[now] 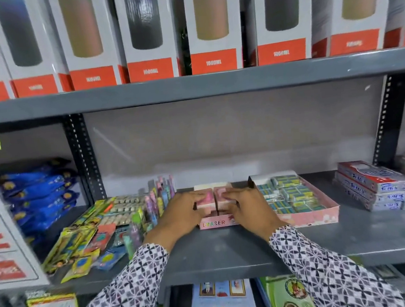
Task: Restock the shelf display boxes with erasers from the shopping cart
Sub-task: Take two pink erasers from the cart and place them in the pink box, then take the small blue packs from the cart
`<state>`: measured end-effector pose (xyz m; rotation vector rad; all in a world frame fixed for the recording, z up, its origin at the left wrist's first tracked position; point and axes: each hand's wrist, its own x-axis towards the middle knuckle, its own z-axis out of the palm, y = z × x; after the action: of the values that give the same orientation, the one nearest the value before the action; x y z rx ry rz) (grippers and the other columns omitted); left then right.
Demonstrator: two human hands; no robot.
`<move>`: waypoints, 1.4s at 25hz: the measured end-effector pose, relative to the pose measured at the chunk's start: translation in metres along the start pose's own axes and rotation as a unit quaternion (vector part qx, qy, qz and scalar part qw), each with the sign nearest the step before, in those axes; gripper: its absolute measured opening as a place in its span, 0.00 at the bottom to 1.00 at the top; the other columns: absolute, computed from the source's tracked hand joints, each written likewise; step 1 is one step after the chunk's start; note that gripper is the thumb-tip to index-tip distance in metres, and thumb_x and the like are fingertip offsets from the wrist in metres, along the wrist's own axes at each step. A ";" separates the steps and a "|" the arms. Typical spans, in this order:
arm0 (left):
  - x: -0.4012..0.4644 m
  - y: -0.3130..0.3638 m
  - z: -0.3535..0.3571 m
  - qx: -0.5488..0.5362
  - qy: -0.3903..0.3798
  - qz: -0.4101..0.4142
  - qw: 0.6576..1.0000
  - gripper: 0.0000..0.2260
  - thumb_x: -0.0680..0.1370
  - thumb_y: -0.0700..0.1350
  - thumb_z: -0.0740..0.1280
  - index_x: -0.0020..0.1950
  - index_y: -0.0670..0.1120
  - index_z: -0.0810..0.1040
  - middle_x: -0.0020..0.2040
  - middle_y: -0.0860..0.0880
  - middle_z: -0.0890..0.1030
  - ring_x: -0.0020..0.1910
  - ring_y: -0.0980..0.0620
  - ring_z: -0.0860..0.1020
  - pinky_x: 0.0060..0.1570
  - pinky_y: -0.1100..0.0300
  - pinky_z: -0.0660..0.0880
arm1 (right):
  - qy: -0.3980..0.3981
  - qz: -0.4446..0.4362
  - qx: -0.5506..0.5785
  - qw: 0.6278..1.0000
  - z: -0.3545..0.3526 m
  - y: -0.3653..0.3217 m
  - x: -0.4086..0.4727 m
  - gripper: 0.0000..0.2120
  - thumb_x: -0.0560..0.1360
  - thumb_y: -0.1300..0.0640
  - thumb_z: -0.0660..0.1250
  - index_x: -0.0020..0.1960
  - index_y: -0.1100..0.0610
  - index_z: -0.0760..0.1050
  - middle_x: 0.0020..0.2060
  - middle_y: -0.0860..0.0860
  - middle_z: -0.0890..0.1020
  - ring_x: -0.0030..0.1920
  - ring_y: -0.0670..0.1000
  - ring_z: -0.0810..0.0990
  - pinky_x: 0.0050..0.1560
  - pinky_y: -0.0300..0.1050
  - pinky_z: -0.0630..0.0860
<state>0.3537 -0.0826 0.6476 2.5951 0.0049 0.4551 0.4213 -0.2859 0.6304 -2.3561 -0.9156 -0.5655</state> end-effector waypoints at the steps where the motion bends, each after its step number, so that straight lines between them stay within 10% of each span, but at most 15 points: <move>1: 0.002 0.000 0.001 0.001 -0.001 -0.005 1.000 0.23 0.78 0.46 0.76 0.73 0.49 0.79 0.73 0.50 0.79 0.73 0.51 0.76 0.76 0.56 0.68 | 0.003 -0.003 -0.010 1.000 0.003 0.002 0.003 0.14 0.75 0.63 0.69 0.59 0.55 0.85 0.58 0.52 0.87 0.58 0.57 0.85 0.65 0.55 0.79; 5: 0.010 -0.003 0.007 0.011 0.001 -0.014 1.000 0.24 0.79 0.47 0.74 0.76 0.49 0.76 0.76 0.49 0.76 0.75 0.48 0.74 0.77 0.54 0.66 | 0.015 0.006 -0.054 0.998 0.009 0.002 0.011 0.12 0.76 0.63 0.69 0.56 0.54 0.85 0.52 0.53 0.89 0.49 0.56 0.87 0.58 0.53 0.83; 10: -0.010 -0.001 0.005 0.008 0.059 0.021 0.998 0.27 0.81 0.48 0.72 0.79 0.52 0.71 0.82 0.49 0.67 0.81 0.50 0.65 0.80 0.58 0.53 | 0.036 -0.003 -0.076 0.996 0.003 -0.008 -0.003 0.17 0.78 0.57 0.69 0.66 0.54 0.79 0.65 0.53 0.83 0.63 0.57 0.79 0.67 0.50 0.75; 15: -0.154 0.000 0.007 -0.045 0.173 0.026 0.983 0.22 0.81 0.57 0.70 0.76 0.60 0.75 0.78 0.64 0.70 0.77 0.67 0.66 0.75 0.68 0.63 | 0.090 -0.072 0.034 0.993 -0.005 -0.060 -0.108 0.24 0.77 0.55 0.72 0.72 0.55 0.74 0.69 0.52 0.76 0.66 0.55 0.73 0.67 0.47 0.71; 18: -0.251 -0.019 0.029 -0.095 0.165 -0.052 0.980 0.21 0.81 0.56 0.72 0.74 0.61 0.77 0.75 0.68 0.72 0.75 0.70 0.68 0.70 0.76 0.63 | 0.002 -0.120 0.084 0.989 0.032 -0.094 -0.185 0.21 0.79 0.56 0.71 0.71 0.55 0.75 0.69 0.53 0.76 0.63 0.54 0.74 0.63 0.44 0.72; 22: -0.326 -0.090 0.089 -0.046 0.145 -0.156 0.976 0.19 0.80 0.49 0.71 0.72 0.50 0.80 0.69 0.52 0.82 0.66 0.52 0.81 0.57 0.54 0.80 | -0.159 -0.128 0.155 0.966 0.131 -0.108 -0.259 0.18 0.79 0.58 0.71 0.69 0.57 0.77 0.64 0.53 0.79 0.62 0.54 0.76 0.62 0.45 0.73; 28: -0.407 -0.244 0.261 -0.077 -0.073 -0.437 0.893 0.11 0.77 0.44 0.72 0.58 0.51 0.87 0.51 0.47 0.89 0.51 0.45 0.87 0.53 0.55 0.82 | -0.444 0.101 0.131 0.881 0.335 -0.063 -0.368 0.17 0.74 0.60 0.71 0.63 0.55 0.80 0.59 0.53 0.84 0.60 0.55 0.81 0.59 0.44 0.74; 35: -0.475 -0.334 0.448 -0.023 -0.298 -0.378 0.876 0.22 0.81 0.47 0.60 0.74 0.49 0.76 0.73 0.44 0.78 0.71 0.41 0.76 0.70 0.51 0.72 | -0.648 0.072 -0.065 0.756 0.479 -0.021 -0.496 0.19 0.77 0.62 0.61 0.67 0.57 0.72 0.67 0.57 0.73 0.67 0.63 0.72 0.58 0.54 0.77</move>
<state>0.0756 -0.0459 -0.0301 2.3272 0.7497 -0.6149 0.1561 -0.2143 -0.0029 -2.7373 -1.1630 1.3216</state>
